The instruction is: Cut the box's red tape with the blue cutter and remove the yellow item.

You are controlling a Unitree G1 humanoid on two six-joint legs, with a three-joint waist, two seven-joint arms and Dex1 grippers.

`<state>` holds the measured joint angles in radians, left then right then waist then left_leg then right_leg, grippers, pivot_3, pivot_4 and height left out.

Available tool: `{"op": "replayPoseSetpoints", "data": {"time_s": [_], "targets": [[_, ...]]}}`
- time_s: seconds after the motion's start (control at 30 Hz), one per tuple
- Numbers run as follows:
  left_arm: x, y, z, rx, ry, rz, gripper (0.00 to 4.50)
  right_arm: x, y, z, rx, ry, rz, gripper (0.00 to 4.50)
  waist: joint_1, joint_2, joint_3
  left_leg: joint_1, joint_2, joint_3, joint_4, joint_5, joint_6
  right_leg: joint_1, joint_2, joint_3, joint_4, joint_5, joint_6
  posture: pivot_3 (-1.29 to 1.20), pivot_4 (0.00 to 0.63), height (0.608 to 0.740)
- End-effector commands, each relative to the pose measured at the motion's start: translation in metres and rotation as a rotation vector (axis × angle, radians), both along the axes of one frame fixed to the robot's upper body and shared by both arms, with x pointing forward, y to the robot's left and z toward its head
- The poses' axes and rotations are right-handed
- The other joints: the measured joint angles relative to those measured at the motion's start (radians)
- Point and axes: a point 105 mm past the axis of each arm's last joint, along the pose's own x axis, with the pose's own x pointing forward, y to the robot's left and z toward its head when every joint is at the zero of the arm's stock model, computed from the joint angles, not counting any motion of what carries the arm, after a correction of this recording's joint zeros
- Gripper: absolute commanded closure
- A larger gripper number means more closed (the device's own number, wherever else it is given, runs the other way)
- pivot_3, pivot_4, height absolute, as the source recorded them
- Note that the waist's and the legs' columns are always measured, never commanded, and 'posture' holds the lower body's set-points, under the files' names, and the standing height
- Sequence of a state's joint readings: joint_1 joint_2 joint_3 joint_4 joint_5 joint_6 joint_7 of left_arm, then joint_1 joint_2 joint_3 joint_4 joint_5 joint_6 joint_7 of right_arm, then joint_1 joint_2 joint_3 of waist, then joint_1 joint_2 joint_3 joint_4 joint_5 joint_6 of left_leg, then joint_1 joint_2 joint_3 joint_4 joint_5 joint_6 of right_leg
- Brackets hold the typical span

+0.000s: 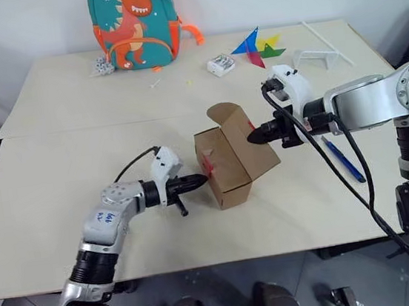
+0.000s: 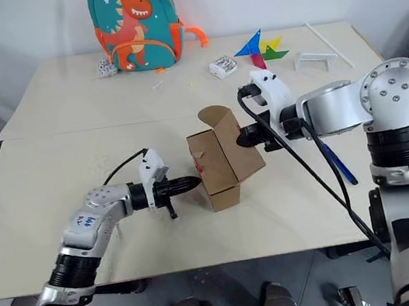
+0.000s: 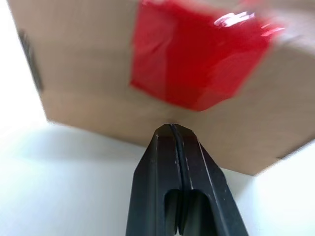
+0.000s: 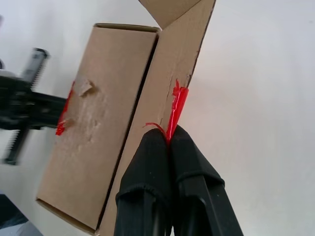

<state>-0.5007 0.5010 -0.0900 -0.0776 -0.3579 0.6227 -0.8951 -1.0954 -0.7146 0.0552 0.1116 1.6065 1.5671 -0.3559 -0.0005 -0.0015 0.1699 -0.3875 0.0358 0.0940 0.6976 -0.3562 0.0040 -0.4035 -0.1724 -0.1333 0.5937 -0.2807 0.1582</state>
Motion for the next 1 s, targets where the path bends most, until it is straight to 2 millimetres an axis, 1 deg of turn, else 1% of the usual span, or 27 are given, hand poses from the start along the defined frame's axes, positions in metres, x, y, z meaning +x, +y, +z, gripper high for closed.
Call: {"op": "replayPoseSetpoints", "data": {"time_s": [0.03, 0.17, 0.23, 0.3, 0.37, 0.43, 0.53, 0.7, 0.8, 1.0], "targets": [[-0.015, 0.007, 0.038, -0.036, -0.041, -0.101, 4.50, -0.001, -0.001, -0.009, -0.041, 0.007, -0.003, 4.47, -0.003, 0.000, 0.000, 0.000, 0.000, 0.000, 0.000, 0.000, 0.000, -0.001, 0.000, 0.000, 0.001, 0.000, 0.000, 0.00, 0.150, 0.740], [-0.013, -0.002, 0.072, -0.104, -0.105, -0.120, 4.50, 0.000, -0.001, -0.010, -0.044, 0.005, -0.003, 4.47, 0.001, 0.000, 0.000, -0.001, 0.000, 0.000, 0.001, 0.000, 0.000, -0.002, 0.000, 0.001, 0.001, 0.000, 0.000, 0.00, 0.150, 0.740], [-0.013, -0.013, 0.078, -0.117, -0.121, -0.134, 4.50, 0.000, -0.001, -0.009, -0.047, 0.002, -0.005, 4.47, 0.000, 0.000, 0.000, -0.001, 0.000, 0.000, 0.001, 0.000, 0.000, -0.001, 0.000, 0.001, 0.001, 0.000, 0.000, 0.00, 0.150, 0.740], [-0.013, -0.021, 0.078, -0.119, -0.123, -0.146, 4.50, 0.001, -0.001, -0.009, -0.049, 0.000, -0.006, 4.47, -0.001, 0.000, 0.000, -0.001, 0.000, 0.001, 0.001, 0.000, 0.000, -0.001, 0.000, 0.001, 0.001, 0.000, 0.000, 0.00, 0.150, 0.740], [-0.011, -0.026, 0.072, -0.116, -0.104, -0.144, 4.50, 0.001, -0.001, -0.009, -0.050, -0.002, -0.007, 4.47, -0.005, 0.000, 0.000, 0.000, 0.000, 0.001, 0.000, 0.000, 0.000, -0.002, 0.000, 0.001, 0.001, 0.000, 0.000, 0.00, 0.150, 0.740], [-0.007, -0.031, 0.054, -0.053, -0.086, -0.134, 4.50, 0.002, -0.002, -0.008, -0.053, -0.006, -0.011, 4.47, -0.005, 0.000, 0.000, -0.001, 0.000, 0.001, -0.001, 0.000, -0.001, -0.003, 0.000, 0.001, 0.002, 0.000, 0.000, 0.00, 0.150, 0.740], [0.000, -0.033, 0.040, -0.011, -0.069, -0.106, 4.50, 0.002, -0.004, -0.008, -0.054, -0.010, -0.014, 4.47, -0.004, 0.000, 0.000, -0.001, 0.000, 0.002, -0.001, 0.000, -0.001, -0.003, 0.000, 0.002, 0.003, 0.000, 0.000, 0.00, 0.150, 0.740], [0.010, -0.034, 0.030, -0.007, -0.053, -0.052, 4.50, 0.002, -0.005, -0.008, -0.056, -0.010, -0.019, 4.47, -0.001, 0.000, 0.000, 0.000, 0.000, 0.002, 0.001, 0.000, -0.001, -0.003, 0.000, 0.002, 0.003, 0.000, 0.000, 0.00, 0.150, 0.740], [0.014, -0.028, 0.021, 0.014, -0.026, -0.009, 4.50, 0.002, -0.012, -0.013, -0.061, 0.000, -0.037, 4.47, -0.001, -0.001, -0.001, 0.000, 0.000, 0.002, 0.001, 0.000, 0.000, -0.002, 0.000, 0.003, 0.003, 0.000, 0.000, 0.00, 0.150, 0.740], [0.016, -0.016, 0.015, 0.040, 0.000, 0.033, 4.50, 0.003, -0.026, -0.018, -0.081, 0.007, -0.079, 4.47, -0.001, -0.001, -0.001, 0.001, 0.000, 0.002, 0.001, 0.000, 0.000, -0.002, 0.000, 0.003, 0.003, 0.000, 0.000, 0.00, 0.150, 0.740]]}}
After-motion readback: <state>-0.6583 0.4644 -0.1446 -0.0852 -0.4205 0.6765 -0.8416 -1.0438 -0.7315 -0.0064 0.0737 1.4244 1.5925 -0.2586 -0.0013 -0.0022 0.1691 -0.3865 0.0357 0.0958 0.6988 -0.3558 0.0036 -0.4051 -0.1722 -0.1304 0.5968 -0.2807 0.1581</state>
